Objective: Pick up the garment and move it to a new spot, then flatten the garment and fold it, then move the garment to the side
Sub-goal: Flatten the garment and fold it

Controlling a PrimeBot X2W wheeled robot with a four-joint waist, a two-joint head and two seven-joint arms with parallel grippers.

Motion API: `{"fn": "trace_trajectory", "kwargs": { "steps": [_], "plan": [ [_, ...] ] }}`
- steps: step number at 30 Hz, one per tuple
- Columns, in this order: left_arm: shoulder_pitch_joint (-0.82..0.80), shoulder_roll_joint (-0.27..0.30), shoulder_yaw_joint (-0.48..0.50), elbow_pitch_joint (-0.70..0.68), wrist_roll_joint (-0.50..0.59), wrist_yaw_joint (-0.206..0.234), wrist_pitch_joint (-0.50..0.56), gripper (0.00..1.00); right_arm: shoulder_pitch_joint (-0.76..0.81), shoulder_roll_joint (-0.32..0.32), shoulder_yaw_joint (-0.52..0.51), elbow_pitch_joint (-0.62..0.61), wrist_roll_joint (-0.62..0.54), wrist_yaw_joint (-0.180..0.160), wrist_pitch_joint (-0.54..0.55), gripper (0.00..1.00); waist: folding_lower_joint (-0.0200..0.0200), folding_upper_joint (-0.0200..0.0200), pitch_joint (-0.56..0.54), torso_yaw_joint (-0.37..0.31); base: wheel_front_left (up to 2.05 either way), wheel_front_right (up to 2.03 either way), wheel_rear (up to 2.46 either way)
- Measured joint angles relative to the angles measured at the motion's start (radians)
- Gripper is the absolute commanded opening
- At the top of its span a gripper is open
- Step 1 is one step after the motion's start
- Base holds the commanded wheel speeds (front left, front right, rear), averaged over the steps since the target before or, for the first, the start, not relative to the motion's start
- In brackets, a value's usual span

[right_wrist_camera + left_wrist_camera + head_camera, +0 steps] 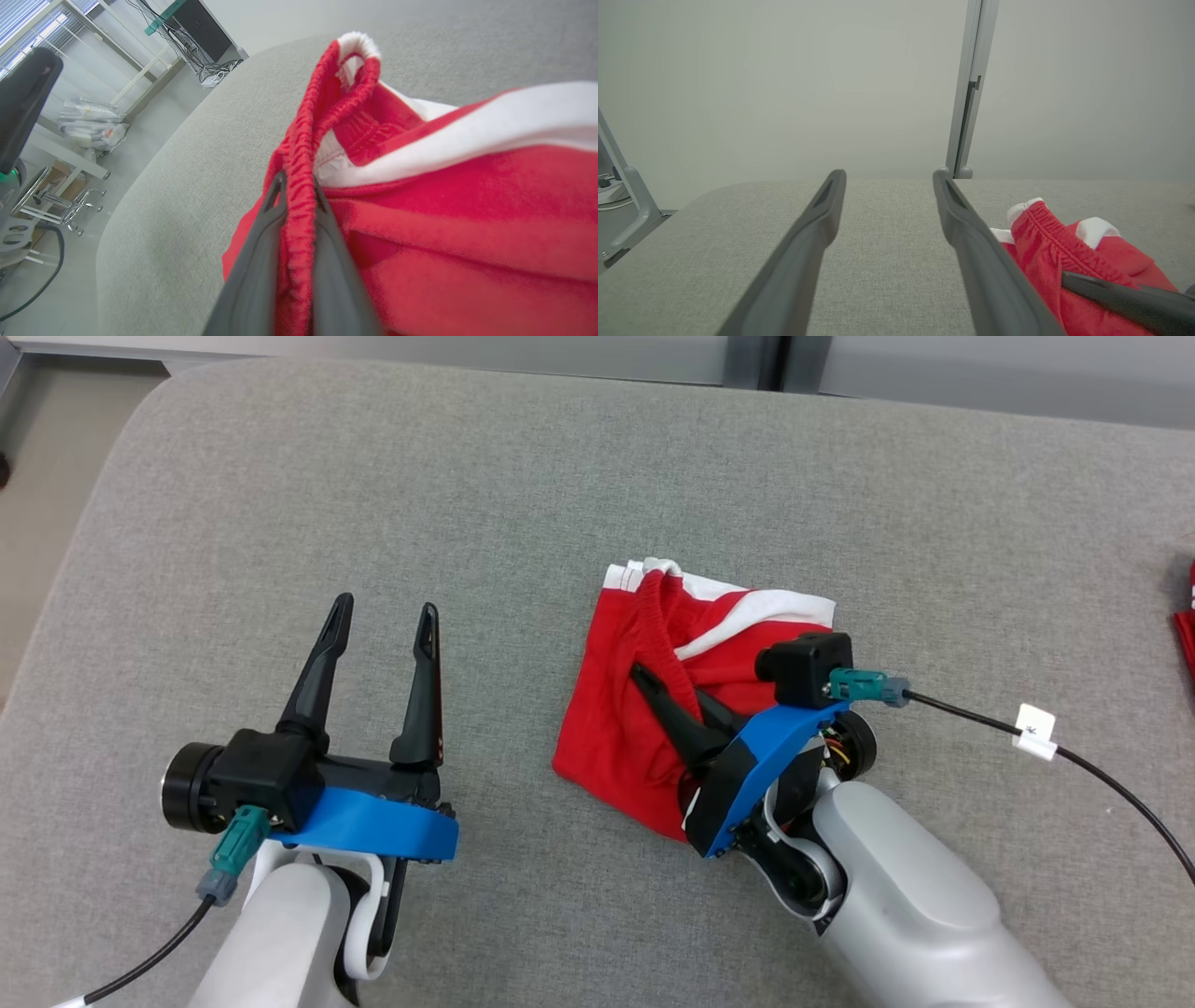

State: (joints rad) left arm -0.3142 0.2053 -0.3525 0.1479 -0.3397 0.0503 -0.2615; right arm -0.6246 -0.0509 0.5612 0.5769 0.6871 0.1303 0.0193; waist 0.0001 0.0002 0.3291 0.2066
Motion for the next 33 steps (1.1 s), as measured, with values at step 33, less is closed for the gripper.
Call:
{"fn": "trace_trajectory", "kwargs": {
  "steps": [33],
  "plan": [
    [0.156,0.050,0.091,0.013,0.025,0.030,0.020,1.00,0.491,-0.074,-0.556,-0.514,-0.443,0.000,-0.221,1.00,-0.0003,-0.0003,-0.131,-0.204,0.00,0.00,0.00]
  ]
}}
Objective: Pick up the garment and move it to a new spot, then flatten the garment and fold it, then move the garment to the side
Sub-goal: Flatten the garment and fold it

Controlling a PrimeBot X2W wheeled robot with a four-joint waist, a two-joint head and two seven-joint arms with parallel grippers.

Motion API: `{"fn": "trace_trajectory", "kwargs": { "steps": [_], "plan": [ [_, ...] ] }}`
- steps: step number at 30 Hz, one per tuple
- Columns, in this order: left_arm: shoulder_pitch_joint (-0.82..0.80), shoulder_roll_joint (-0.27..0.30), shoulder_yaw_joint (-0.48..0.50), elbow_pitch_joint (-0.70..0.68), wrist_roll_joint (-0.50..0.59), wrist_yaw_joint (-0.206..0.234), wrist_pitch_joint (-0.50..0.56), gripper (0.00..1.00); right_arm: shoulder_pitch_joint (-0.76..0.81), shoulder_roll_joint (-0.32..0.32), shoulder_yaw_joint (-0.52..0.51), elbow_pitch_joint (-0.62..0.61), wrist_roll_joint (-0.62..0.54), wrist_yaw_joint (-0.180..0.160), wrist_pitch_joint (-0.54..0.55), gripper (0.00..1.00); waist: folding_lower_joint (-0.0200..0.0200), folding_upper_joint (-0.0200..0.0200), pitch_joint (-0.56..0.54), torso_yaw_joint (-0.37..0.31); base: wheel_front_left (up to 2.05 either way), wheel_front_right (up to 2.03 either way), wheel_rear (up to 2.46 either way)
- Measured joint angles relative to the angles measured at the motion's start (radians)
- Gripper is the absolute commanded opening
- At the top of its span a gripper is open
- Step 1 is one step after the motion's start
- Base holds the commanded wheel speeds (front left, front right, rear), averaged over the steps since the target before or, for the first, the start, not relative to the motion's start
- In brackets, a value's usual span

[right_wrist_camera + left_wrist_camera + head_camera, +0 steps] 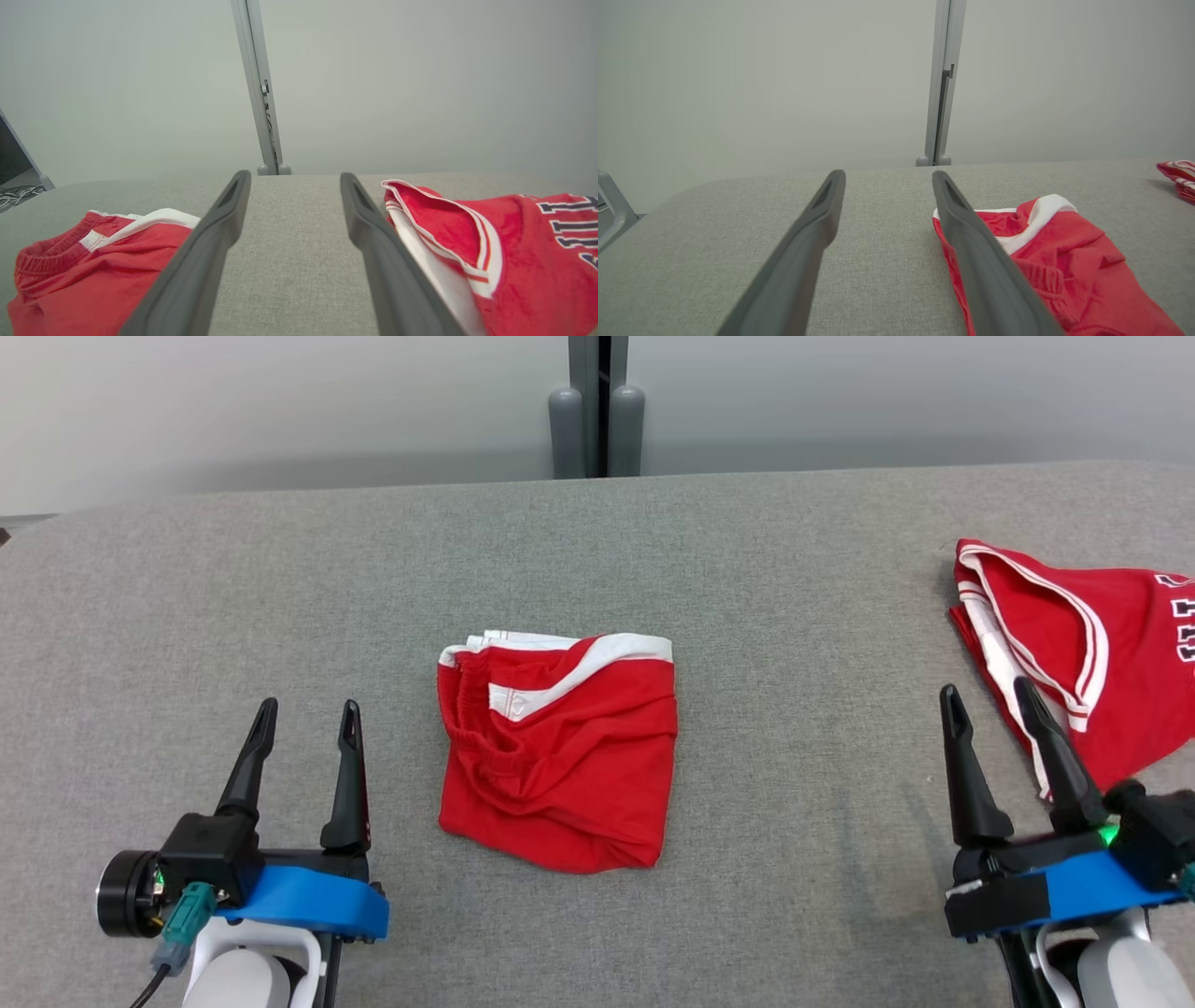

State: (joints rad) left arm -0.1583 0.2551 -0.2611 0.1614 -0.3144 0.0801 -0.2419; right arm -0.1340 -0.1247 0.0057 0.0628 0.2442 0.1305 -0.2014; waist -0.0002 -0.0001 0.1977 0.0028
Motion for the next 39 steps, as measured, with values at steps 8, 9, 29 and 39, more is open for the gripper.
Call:
{"fn": "trace_trajectory", "kwargs": {
  "steps": [8,9,29,39],
  "plan": [
    [0.025,0.010,-0.006,-0.012,-0.003,0.012,0.020,1.00,0.072,0.038,-0.034,-0.096,-0.023,0.000,0.070,1.00,0.0000,0.0000,-0.021,-0.009,0.00,0.00,0.00],
    [0.027,0.012,-0.006,-0.012,-0.003,0.012,0.021,1.00,0.077,0.040,-0.035,-0.101,-0.023,0.000,0.076,1.00,0.0001,0.0000,-0.021,-0.009,0.00,0.00,0.00],
    [-0.072,-0.005,-0.044,-0.022,0.016,0.002,0.002,1.00,-0.146,0.066,0.310,0.121,0.024,0.000,0.169,0.00,0.0003,0.0002,0.061,0.098,0.00,0.00,0.00],
    [-0.117,-0.044,-0.063,0.012,0.021,-0.019,-0.016,1.00,-0.329,0.074,0.485,0.398,0.118,0.000,0.169,0.00,0.0003,0.0002,0.110,0.185,0.00,0.00,0.00]
  ]
}}
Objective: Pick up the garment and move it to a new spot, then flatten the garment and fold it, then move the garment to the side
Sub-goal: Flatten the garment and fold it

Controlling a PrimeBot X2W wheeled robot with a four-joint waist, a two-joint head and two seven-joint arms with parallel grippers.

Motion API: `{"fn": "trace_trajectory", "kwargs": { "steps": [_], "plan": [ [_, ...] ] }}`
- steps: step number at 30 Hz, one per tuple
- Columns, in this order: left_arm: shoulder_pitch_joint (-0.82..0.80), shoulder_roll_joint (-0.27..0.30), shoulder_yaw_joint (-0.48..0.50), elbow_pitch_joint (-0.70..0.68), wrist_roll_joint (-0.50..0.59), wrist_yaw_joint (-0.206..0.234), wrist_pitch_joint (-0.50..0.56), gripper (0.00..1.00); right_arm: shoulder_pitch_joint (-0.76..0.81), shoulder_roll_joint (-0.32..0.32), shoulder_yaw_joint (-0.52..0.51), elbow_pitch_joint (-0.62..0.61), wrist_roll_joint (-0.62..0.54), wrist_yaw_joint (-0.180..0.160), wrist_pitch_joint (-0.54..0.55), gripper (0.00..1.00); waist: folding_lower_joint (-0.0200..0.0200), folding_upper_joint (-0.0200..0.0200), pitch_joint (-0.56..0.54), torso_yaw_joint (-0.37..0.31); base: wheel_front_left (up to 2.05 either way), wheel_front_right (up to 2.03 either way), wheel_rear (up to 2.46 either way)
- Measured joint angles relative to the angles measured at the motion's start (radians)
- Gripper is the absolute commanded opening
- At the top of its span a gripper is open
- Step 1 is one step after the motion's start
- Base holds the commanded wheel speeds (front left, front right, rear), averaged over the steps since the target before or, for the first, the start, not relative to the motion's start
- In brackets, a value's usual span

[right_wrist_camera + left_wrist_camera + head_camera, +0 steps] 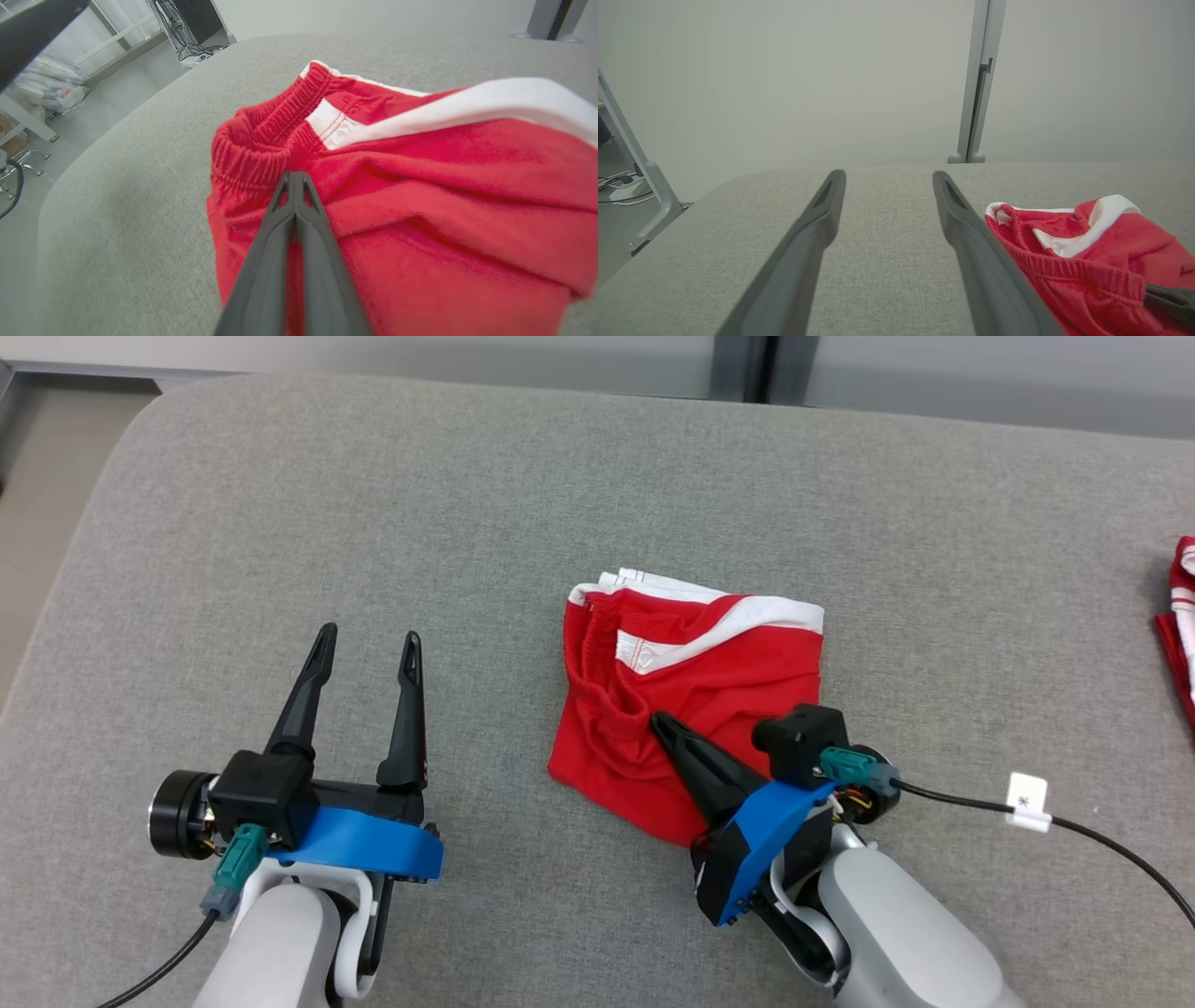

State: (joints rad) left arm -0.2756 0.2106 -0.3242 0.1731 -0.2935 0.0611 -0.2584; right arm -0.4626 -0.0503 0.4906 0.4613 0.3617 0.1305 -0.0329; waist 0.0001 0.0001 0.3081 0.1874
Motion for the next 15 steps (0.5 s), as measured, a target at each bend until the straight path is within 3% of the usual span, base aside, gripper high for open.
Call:
{"fn": "trace_trajectory", "kwargs": {
  "steps": [15],
  "plan": [
    [-0.013,-0.028,0.022,0.010,0.024,-0.015,-0.003,1.00,-0.160,0.000,0.207,0.181,0.112,0.000,-0.005,0.00,-0.0001,0.0000,0.017,0.017,0.00,0.00,0.00]
  ]
}}
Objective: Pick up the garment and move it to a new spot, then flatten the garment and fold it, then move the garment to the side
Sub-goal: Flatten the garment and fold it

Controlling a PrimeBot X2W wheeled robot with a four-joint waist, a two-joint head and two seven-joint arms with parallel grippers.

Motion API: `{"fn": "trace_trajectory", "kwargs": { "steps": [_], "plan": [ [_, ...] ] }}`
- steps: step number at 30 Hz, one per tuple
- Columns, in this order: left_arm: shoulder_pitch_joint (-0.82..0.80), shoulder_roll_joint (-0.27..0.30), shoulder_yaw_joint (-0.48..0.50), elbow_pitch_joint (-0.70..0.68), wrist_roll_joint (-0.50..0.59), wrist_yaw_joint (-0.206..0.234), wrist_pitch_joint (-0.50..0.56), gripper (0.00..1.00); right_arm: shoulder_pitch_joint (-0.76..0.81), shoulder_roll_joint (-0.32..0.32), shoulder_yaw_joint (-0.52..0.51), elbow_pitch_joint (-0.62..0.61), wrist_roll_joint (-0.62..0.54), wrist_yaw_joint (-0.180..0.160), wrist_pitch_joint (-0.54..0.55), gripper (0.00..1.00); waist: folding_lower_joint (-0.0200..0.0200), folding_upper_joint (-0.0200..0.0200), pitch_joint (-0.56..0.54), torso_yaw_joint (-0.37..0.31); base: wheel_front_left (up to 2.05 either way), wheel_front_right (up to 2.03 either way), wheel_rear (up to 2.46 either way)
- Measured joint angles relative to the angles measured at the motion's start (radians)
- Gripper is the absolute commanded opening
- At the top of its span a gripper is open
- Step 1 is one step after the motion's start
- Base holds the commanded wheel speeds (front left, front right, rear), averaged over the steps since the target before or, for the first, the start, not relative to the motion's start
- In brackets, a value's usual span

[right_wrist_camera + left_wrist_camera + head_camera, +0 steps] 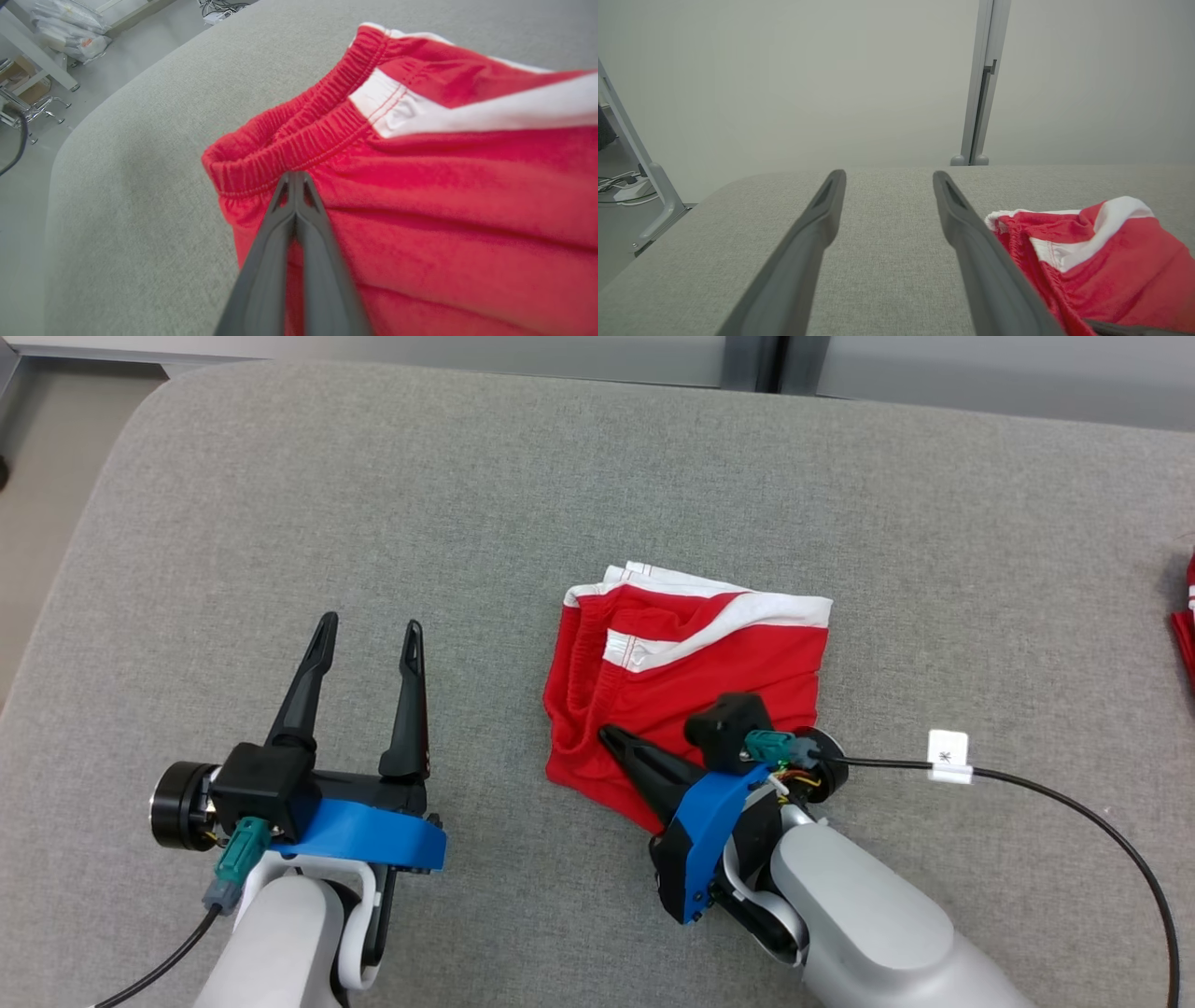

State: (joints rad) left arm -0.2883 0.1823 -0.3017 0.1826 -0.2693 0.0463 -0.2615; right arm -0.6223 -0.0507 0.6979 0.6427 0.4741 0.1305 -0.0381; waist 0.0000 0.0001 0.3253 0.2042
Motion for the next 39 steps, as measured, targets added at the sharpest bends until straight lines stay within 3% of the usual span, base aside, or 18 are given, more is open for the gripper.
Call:
{"fn": "trace_trajectory", "kwargs": {
  "steps": [5,6,7,8,14,24,31,39],
  "plan": [
    [0.000,-0.004,0.012,0.001,0.010,-0.003,0.000,1.00,-0.021,0.000,0.066,0.026,-0.026,0.000,-0.023,0.00,0.0000,0.0000,-0.004,-0.010,0.00,0.00,0.00],
    [0.001,-0.004,0.021,0.003,0.015,-0.003,0.000,1.00,-0.018,0.000,0.070,0.015,-0.013,0.000,-0.048,0.09,0.0001,0.0001,-0.009,-0.016,0.00,0.00,0.00],
    [0.003,-0.004,0.026,0.003,0.015,-0.003,0.000,1.00,-0.015,-0.001,0.070,0.004,-0.002,0.000,-0.063,0.34,0.0000,0.0001,-0.012,-0.020,0.00,0.00,0.00],
    [0.007,-0.003,0.030,0.003,0.016,-0.003,0.000,1.00,-0.011,0.000,0.066,-0.010,0.004,0.000,-0.079,0.98,0.0000,0.0000,-0.015,-0.025,0.00,0.00,0.00],
    [0.042,0.004,0.054,0.007,0.017,0.005,0.000,1.00,0.043,0.002,-0.001,-0.092,0.002,0.000,-0.164,1.00,-0.0001,0.0000,-0.048,-0.057,0.00,0.00,0.00],
    [0.110,0.025,0.066,0.011,0.018,0.016,0.001,1.00,0.228,-0.038,-0.398,-0.277,-0.123,0.000,-0.210,1.00,-0.0002,-0.0002,-0.122,-0.133,0.00,0.00,0.00],
    [0.163,0.046,0.065,0.006,0.010,0.018,0.015,1.00,0.407,-0.050,-0.621,-0.453,-0.211,0.000,-0.145,1.00,-0.0001,-0.0002,-0.182,-0.174,0.00,0.00,0.00],
    [0.250,0.062,0.065,-0.001,-0.012,0.025,0.032,1.00,0.586,-0.022,-0.688,-0.608,-0.246,0.000,-0.043,1.00,-0.0002,-0.0002,-0.263,-0.200,0.00,0.00,0.00]
  ]
}}
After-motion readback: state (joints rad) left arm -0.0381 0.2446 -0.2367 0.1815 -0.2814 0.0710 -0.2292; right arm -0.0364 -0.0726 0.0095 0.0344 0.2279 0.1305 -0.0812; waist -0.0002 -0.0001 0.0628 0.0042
